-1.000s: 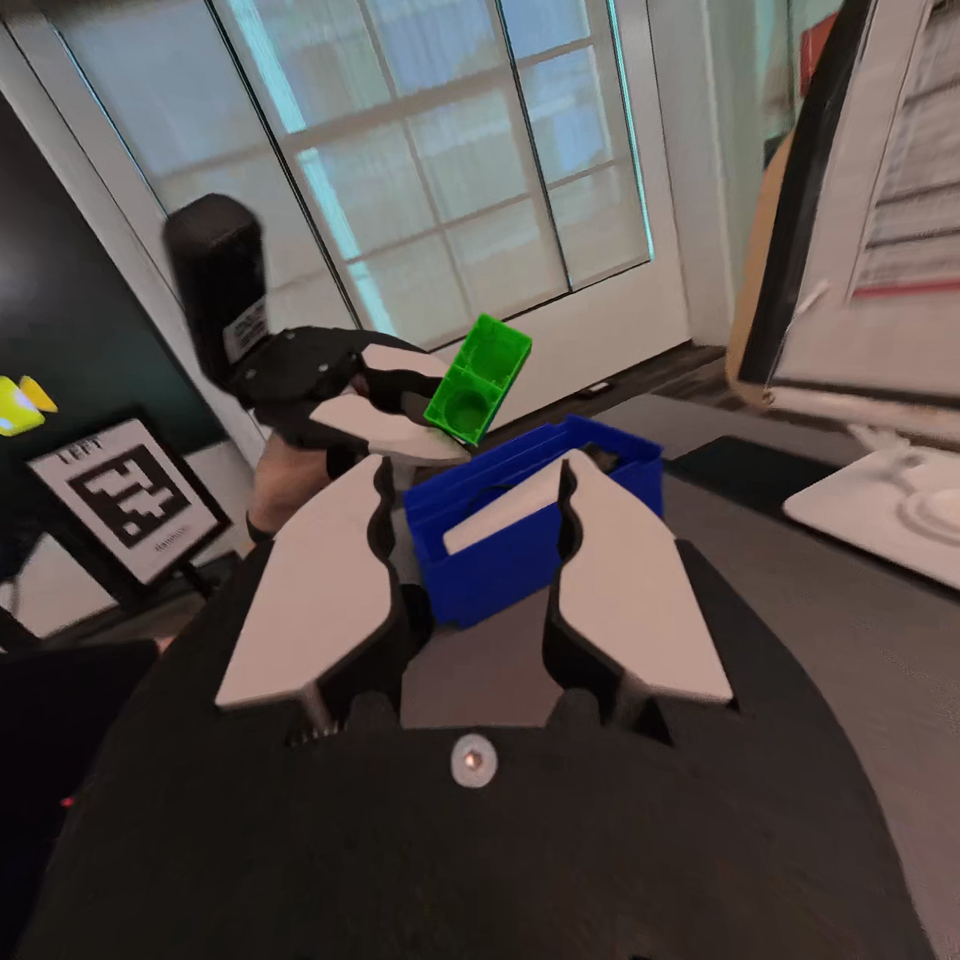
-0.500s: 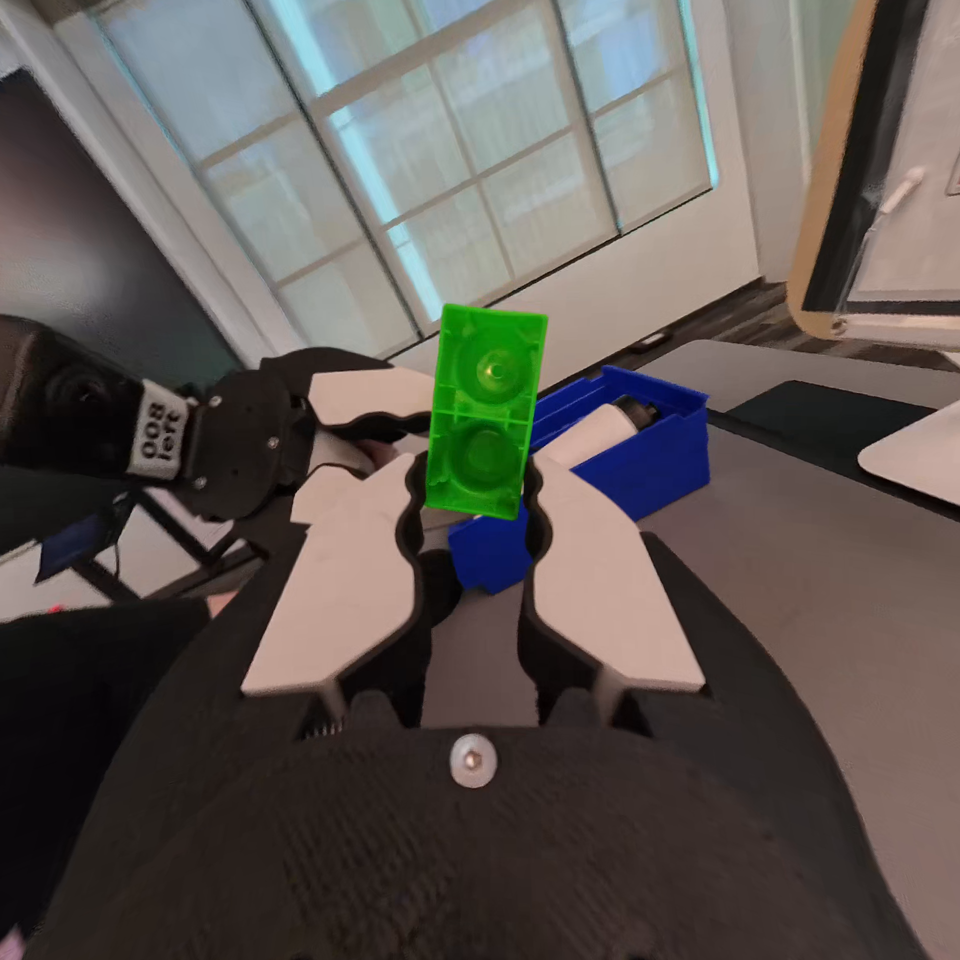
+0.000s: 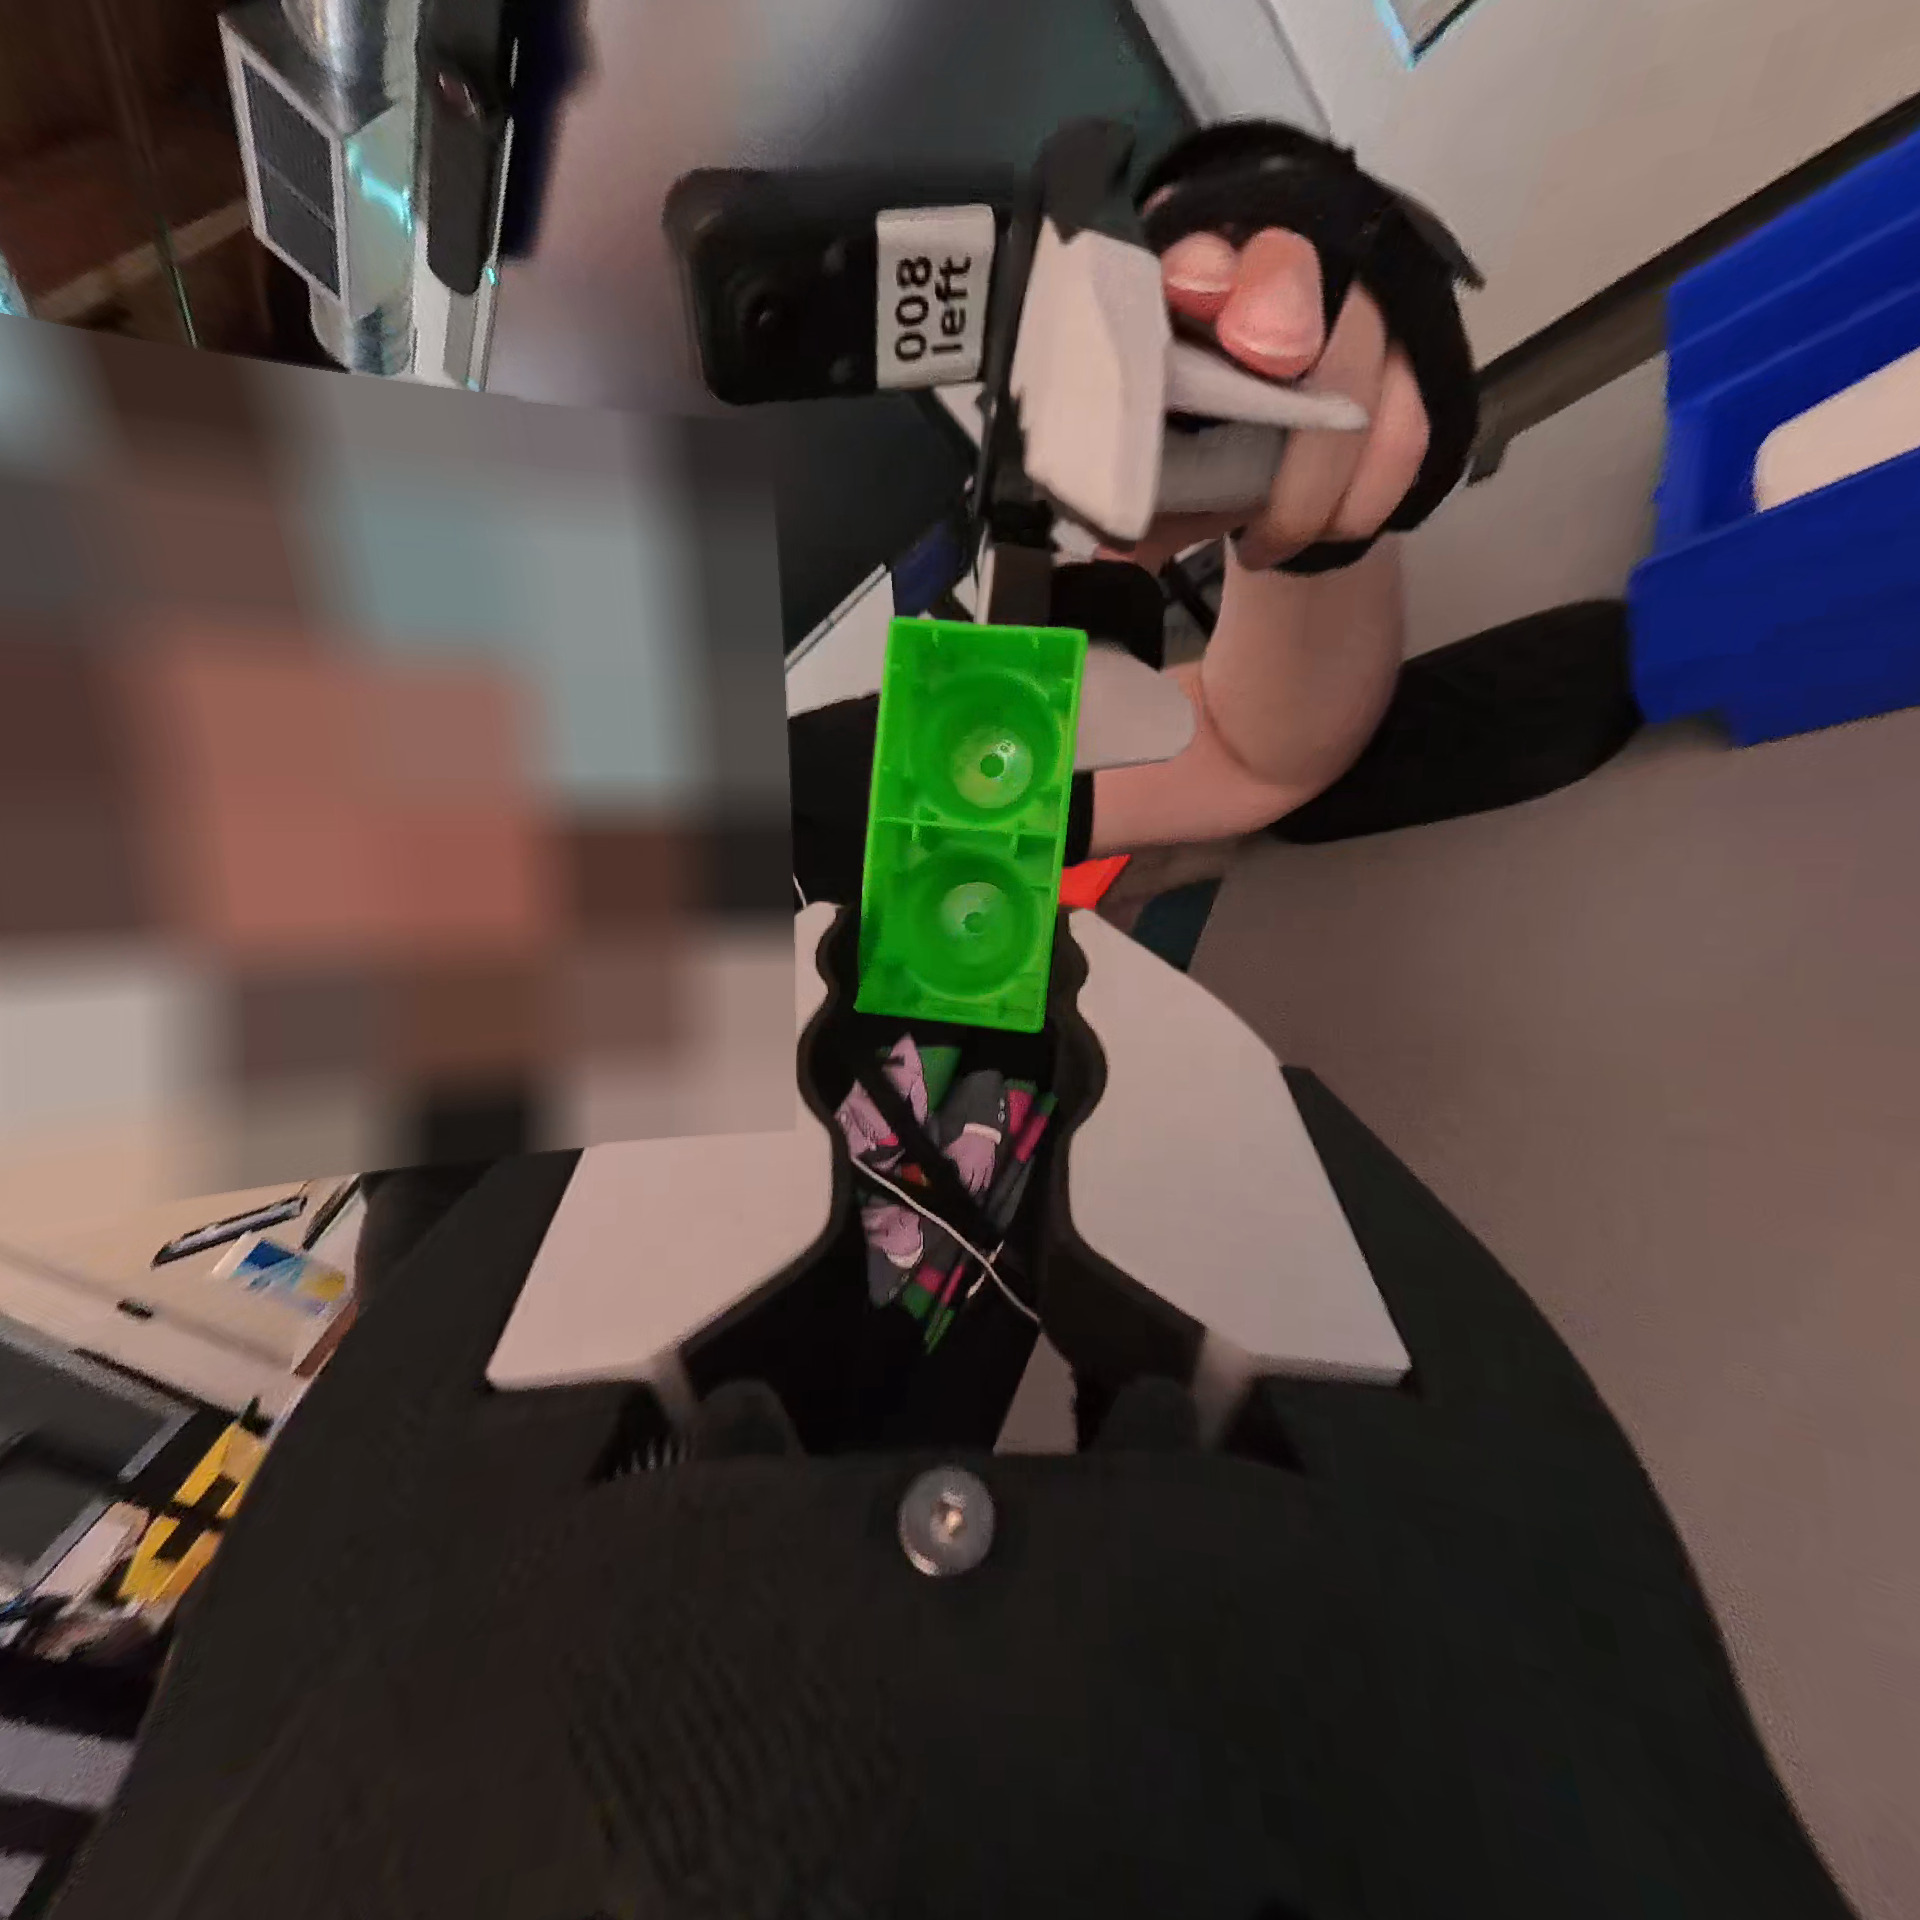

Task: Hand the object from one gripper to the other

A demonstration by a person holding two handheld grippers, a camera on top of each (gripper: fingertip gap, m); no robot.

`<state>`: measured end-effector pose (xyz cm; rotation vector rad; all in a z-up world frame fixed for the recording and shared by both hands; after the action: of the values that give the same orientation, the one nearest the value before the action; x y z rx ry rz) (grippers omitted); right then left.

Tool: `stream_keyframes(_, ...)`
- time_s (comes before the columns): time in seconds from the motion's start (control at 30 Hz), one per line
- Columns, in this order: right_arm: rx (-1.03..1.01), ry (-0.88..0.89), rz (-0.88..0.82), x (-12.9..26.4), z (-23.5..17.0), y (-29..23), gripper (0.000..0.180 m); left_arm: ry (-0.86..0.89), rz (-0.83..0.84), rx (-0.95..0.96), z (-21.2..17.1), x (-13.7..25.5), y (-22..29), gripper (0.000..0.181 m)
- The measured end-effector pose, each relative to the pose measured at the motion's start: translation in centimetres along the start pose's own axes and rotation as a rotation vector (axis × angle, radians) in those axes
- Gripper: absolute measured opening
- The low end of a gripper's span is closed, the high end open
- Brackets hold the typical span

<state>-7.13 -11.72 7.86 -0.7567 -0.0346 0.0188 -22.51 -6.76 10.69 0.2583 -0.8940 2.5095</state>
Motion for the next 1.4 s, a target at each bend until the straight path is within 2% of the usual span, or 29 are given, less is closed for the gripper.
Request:
stream_keyframes(0.03, -0.007, -0.024, -0.003, -0.2, -0.2, 0.2, 0.036, 0.004, -0.009, -0.011, 0.1, -0.2, 0.3, 0.080)
stream_keyframes(0.27, -0.039, -0.120, 0.016, -1.0, -1.1, 0.8, 0.036, -0.006, -0.066, -0.076, -0.3, -1.4, 1.6, 0.066)
stream_keyframes(0.37, -0.043, -0.129, 0.002, -1.1, -1.2, 1.1, 0.036, 0.014, -0.083, -0.088, -0.2, -1.7, 2.0, 0.050)
stream_keyframes(0.43, -0.007, -0.111, -0.037, -0.8, -1.0, 1.1, 0.039, -0.021, -0.068, -0.102, -0.4, -1.7, 1.8, 0.049)
stream_keyframes(0.5, 0.091, -0.018, -0.116, -0.1, 0.0, 0.9, 0.044, -0.056, -0.010, -0.080, -0.4, -1.4, 1.0, 0.049)
stream_keyframes(0.6, 0.352, 0.097, -0.332, 1.2, 1.3, 0.2, 0.051, -0.043, 0.112, 0.032, -0.3, -0.1, -1.3, 0.049)
stream_keyframes(0.67, 0.647, 0.165, -0.515, 1.8, 2.1, -0.9, 0.063, 0.004, 0.142, 0.162, -0.4, 1.0, -2.8, 0.049)
stream_keyframes(0.8, 1.299, 0.294, -0.926, 1.3, 2.4, -3.7, 0.066, 0.100, 0.043, 0.502, -1.0, 2.3, -4.9, 0.049)
stream_keyframes(0.87, 1.648, 0.237, -1.127, -0.1, 1.6, -4.5, 0.066, 0.147, -0.015, 0.645, -1.5, 2.5, -5.6, 0.049)
stream_keyframes(0.9, 1.763, 0.140, -1.199, -1.1, 1.2, -4.4, 0.066, 0.164, -0.042, 0.701, -1.7, 2.5, -5.8, 0.049)
stream_keyframes(0.97, 1.810, -0.067, -1.287, -2.8, 1.0, -3.5, 0.066, 0.170, -0.086, 0.778, -2.2, 2.3, -6.0, 0.049)
stream_keyframes(1.13, 1.883, -0.247, -1.434, -4.5, 1.0, -2.1, 0.062, 0.127, -0.158, 0.850, -2.8, 1.6, -5.7, 0.049)
stream_keyframes(1.4, 1.808, -0.331, -1.476, -4.2, 1.0, -1.3, 0.041, 0.116, -0.184, 0.818, -2.9, 0.9, -5.2, 0.049)
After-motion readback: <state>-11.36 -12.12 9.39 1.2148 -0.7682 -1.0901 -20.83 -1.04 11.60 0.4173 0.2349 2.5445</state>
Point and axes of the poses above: each gripper's, where its closed fingertips meet, x back along the fingers, z out of its top, y = z × x across the jaws, the point moved 8 cm from there along x, back along the fingers, and after that the axes turned 1 degree about -y, right-handed, at the moved point
